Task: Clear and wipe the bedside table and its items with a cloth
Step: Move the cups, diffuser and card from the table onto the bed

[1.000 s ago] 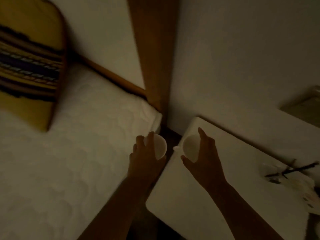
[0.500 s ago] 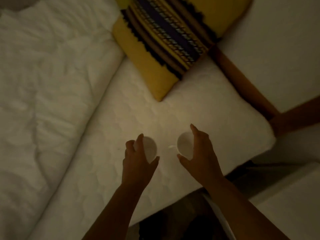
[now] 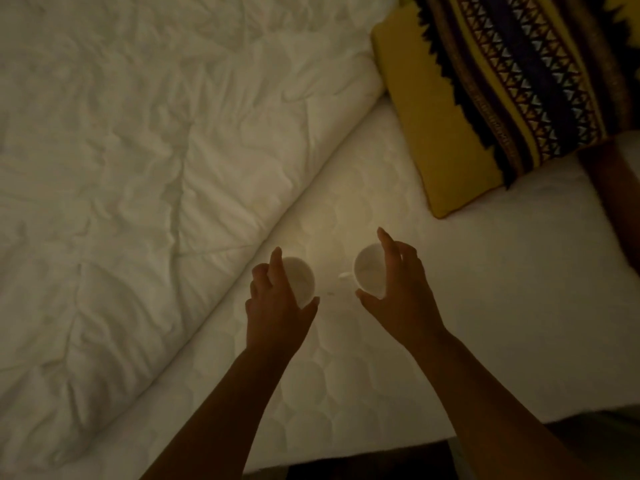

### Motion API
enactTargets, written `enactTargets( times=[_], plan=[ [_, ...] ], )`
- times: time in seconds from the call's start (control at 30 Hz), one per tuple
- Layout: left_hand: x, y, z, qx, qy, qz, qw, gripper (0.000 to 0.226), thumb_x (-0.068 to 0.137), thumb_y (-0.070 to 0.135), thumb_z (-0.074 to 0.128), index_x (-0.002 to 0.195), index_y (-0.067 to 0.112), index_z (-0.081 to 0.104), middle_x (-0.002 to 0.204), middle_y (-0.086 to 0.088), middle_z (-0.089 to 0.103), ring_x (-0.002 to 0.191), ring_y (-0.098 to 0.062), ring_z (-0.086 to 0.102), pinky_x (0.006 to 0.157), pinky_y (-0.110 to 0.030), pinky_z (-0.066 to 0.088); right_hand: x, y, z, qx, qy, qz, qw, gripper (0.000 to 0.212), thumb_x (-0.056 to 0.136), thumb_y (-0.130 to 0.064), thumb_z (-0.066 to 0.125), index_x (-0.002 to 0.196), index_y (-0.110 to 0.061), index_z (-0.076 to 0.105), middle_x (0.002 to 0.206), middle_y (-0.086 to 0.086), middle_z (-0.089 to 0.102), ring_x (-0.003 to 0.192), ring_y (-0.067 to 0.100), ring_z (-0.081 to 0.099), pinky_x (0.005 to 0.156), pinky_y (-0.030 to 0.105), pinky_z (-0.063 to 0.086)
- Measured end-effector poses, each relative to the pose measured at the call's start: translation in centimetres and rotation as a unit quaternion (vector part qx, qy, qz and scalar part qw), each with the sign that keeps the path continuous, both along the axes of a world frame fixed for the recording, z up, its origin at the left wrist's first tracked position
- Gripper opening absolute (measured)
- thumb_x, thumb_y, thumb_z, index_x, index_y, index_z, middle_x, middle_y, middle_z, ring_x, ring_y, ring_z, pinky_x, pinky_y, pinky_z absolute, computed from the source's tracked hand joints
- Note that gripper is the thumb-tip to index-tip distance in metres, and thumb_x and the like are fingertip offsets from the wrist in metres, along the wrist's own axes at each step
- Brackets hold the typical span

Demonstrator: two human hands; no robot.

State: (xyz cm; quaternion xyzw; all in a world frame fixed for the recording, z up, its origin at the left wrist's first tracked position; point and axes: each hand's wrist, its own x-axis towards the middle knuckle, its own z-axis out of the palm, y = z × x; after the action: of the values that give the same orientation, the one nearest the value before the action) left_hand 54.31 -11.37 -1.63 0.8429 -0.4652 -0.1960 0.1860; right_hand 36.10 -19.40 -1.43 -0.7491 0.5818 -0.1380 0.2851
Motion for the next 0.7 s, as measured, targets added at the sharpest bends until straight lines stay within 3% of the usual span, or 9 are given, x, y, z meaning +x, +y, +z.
enactTargets(
  times=[0.17,0.37,0.57,0.7],
  plan=[
    [0.6,0.1,-1.5,0.046,0.017,-0.005,0.999,0.114,0.065,0.045,0.082,0.148,0.031,0.004,0.135,-0.007,0.034,0.119,-0.031,0.049,0.091,-0.054,0.051,0.9,0.2,-1.8,0.013,0.027,0.02,0.999,0.111,0.07,-0.04,0.08,0.149,-0.043,0.002,0.148,0.003,0.028,0.13,0.026,0.041,0.088,0.039,0.054],
    [0.7,0.3,-2.4,0.051,0.003,-0.021,0.998,0.116,0.065,0.048,0.081,0.149,0.031,0.003,0.137,-0.007,0.033,0.122,-0.031,0.046,0.093,-0.054,0.048,0.4,0.8,-3.0,0.023,0.031,0.006,0.999,0.11,0.07,-0.041,0.08,0.15,-0.037,0.004,0.151,0.001,0.023,0.134,0.026,0.038,0.092,0.042,0.055],
    [0.4,0.4,-0.5,0.072,-0.002,-0.049,0.996,0.115,0.066,0.059,0.076,0.148,0.036,-0.002,0.157,-0.002,0.003,0.145,-0.033,0.012,0.109,-0.061,0.025,-0.8,2.1,-1.6,0.039,0.007,-0.008,0.999,0.112,0.068,-0.054,0.078,0.15,-0.038,0.003,0.156,0.003,0.02,0.14,0.027,0.029,0.102,0.048,0.045],
    [-1.1,0.3,2.7,0.042,-0.039,-0.096,0.994,0.099,0.073,0.055,0.072,0.147,0.026,0.013,0.157,-0.008,0.009,0.146,-0.032,0.011,0.113,-0.058,0.024,-3.1,3.7,0.8,0.04,-0.025,-0.055,0.997,0.111,0.07,-0.052,0.076,0.15,-0.037,0.001,0.156,0.003,0.018,0.142,0.025,0.025,0.104,0.049,0.044]
  ],
)
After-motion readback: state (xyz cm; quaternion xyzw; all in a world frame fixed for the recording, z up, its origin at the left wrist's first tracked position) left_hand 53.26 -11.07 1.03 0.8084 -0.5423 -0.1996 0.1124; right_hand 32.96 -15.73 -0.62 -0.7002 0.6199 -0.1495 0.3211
